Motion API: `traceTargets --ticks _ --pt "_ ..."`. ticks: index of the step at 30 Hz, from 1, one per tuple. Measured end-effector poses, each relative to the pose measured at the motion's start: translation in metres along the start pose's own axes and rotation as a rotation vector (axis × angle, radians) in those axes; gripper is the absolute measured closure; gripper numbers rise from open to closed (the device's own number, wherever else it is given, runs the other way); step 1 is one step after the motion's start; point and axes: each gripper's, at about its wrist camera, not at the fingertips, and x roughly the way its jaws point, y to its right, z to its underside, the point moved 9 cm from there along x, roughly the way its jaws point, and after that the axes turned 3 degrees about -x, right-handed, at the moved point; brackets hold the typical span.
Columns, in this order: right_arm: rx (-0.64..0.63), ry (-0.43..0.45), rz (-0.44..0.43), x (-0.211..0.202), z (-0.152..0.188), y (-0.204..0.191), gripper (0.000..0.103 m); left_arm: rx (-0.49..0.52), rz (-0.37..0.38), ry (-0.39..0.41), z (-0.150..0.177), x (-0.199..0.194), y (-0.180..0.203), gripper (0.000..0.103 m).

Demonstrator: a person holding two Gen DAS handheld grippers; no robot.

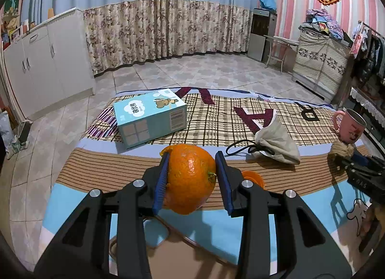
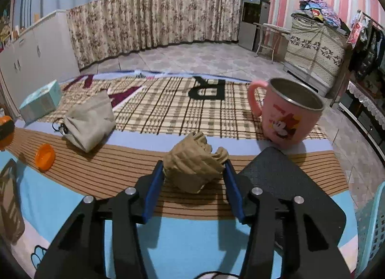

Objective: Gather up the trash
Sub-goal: 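Grasp the brown crumpled bag with the right tool while the left tool holds the orange, then carry the orange and brown bag over the light-blue basket with both tools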

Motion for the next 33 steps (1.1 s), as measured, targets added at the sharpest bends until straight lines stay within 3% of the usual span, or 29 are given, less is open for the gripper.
traceTargets --ticks 8,15,23,33 --pt "0.042 0.081 0.019 -0.051 0.001 0.030 0.054 0.024 -0.001 0.013 0.001 -0.007 0.009 0.067" --pt "0.124 0.120 0.086 -0.111 0.028 0.098 0.054 0.105 0.025 0.067 0.005 -0.034 0.054 0.067" --pt "0.203 0.137 0.172 -0.172 0.066 0.185 0.054 0.210 0.142 0.093 0.016 -0.075 0.143 0.067" --pt "0.285 0.114 0.275 -0.207 0.105 0.297 0.054 0.306 0.320 0.054 0.050 -0.104 0.298 0.067"
